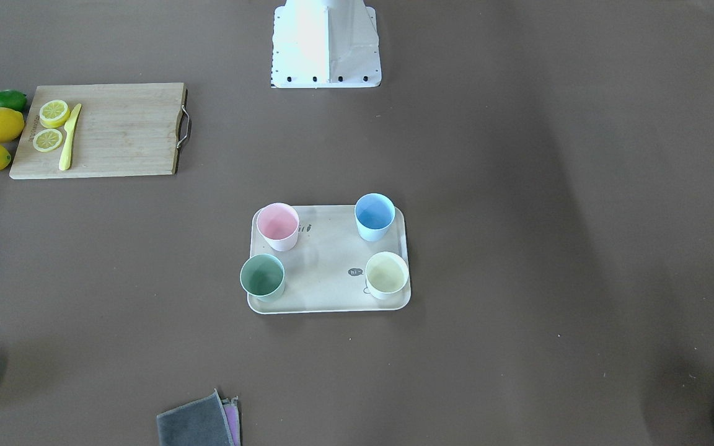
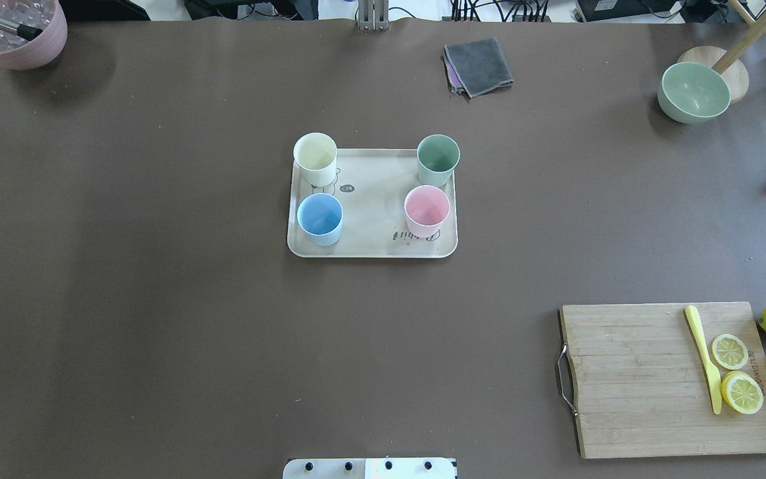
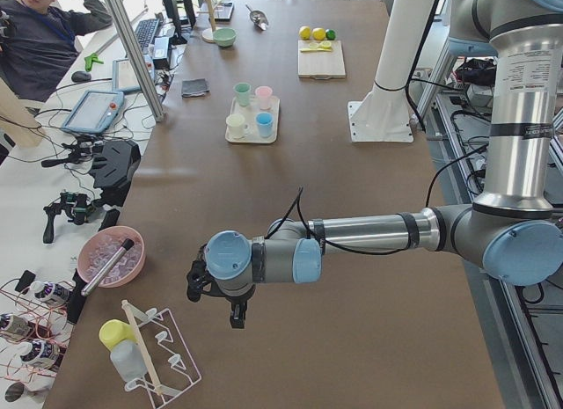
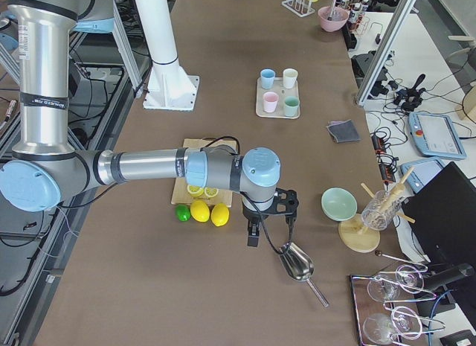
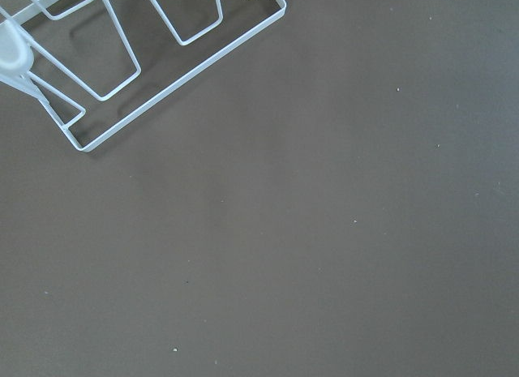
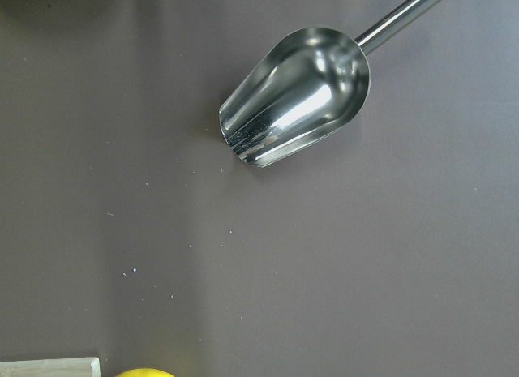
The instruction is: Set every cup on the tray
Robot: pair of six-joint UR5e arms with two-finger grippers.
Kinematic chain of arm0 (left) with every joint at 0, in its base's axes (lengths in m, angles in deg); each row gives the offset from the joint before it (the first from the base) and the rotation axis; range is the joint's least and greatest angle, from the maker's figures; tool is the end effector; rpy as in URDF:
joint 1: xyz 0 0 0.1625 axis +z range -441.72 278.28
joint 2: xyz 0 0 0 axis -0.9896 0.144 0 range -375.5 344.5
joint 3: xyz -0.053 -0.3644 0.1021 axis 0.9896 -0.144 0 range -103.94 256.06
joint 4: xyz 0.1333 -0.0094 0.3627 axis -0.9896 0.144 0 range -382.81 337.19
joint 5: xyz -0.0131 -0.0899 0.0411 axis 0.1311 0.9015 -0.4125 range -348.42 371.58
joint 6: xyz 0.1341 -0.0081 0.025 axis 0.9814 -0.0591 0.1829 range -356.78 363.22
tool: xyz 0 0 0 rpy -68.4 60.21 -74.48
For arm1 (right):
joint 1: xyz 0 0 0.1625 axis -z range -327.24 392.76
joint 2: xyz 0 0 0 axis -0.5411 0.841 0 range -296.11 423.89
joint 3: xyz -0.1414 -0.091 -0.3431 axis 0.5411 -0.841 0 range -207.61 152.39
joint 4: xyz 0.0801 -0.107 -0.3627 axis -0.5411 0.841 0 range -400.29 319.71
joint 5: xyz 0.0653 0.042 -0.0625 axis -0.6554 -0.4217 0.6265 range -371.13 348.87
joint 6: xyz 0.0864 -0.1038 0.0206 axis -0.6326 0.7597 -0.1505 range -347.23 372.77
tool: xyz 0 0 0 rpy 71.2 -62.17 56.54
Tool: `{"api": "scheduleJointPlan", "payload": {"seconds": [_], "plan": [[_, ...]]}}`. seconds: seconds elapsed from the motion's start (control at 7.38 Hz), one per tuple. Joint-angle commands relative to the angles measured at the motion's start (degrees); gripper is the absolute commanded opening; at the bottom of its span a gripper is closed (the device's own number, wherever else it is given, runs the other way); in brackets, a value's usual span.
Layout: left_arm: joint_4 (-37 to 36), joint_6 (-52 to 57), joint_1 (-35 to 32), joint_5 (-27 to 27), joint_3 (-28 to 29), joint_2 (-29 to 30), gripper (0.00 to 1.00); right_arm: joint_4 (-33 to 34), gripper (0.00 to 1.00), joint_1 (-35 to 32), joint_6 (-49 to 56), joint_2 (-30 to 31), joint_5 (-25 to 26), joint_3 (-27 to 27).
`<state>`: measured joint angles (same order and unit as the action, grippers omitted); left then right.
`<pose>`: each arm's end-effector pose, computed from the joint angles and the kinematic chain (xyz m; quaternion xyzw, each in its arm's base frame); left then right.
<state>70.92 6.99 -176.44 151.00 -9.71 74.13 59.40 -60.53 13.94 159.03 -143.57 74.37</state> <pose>-0.0670 -0.4536 0.6641 0.0240 0.4173 -0.0108 0.9084 0.0652 -0.4174 0.6056 -0.0092 -0.3625 0.0263 0.9316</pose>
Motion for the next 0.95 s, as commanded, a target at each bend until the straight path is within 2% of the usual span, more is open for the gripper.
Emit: {"api": "scheduleJointPlan", "payload": {"seconds": [0.0, 0.81], "plan": [[0.14, 0.01, -0.03, -0.28, -1.15, -0.16, 0.98, -0.02, 1.00, 0.56, 0.06, 0.13, -0.01, -0.12], [0.58, 0.01, -0.30, -0.28, -2.39, -0.33, 0.98, -3.54, 1.00, 3.64, 0.15, 0.48, 0.08, -0.47]]}}
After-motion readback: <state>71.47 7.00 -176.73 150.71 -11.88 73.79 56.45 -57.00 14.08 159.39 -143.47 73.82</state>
